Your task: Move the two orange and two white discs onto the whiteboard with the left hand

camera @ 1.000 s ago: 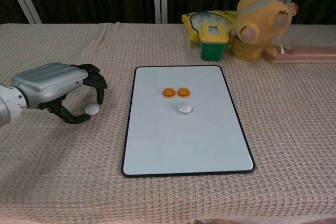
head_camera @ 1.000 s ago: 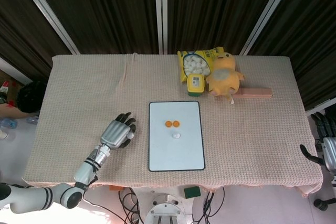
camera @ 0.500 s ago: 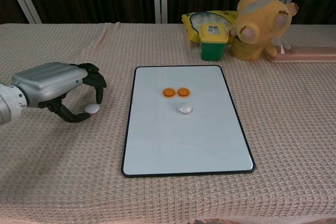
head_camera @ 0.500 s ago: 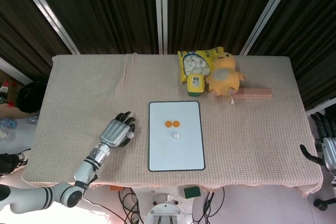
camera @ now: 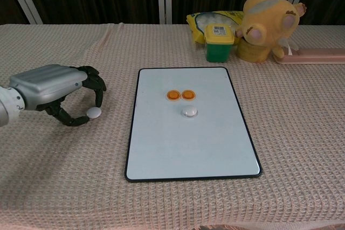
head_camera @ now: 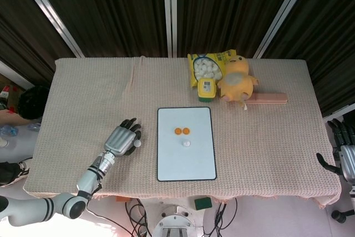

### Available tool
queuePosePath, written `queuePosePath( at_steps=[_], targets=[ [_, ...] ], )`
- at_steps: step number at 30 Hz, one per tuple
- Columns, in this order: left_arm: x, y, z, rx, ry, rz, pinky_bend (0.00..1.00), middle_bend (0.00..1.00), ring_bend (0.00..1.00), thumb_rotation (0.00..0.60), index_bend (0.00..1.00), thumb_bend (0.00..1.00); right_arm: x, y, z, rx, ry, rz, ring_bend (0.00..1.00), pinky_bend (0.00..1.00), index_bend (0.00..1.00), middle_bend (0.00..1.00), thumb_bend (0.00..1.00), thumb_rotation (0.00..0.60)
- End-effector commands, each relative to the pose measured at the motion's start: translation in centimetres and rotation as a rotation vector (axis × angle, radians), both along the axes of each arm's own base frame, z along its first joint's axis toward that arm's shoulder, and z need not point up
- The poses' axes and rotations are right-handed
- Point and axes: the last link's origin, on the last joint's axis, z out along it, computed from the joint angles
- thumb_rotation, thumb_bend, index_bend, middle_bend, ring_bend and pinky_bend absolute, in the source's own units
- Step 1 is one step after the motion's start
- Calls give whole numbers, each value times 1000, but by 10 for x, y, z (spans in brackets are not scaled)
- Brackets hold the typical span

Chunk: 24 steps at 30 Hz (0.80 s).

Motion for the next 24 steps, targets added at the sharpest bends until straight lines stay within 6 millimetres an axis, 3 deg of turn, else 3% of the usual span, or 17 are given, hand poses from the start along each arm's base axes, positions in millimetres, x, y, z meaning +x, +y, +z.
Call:
queuePosePath(
  at_steps=[1,18,24],
  targets=[
    [0,0,0,0,0,-1,136,194,59,600,433,283,0,0,0,0,1,0,0,0,0,0,287,600],
    [6,1,0,-6,-49,12,136,196,59,600,488,284,0,-1,0,8,1,1,0,0,0,0,286,600],
    [24,1,1,-14,-71,-25,136,200,59,600,493,284,0,-2,-1,11,1,3,0,0,0,0,285,600]
  ],
)
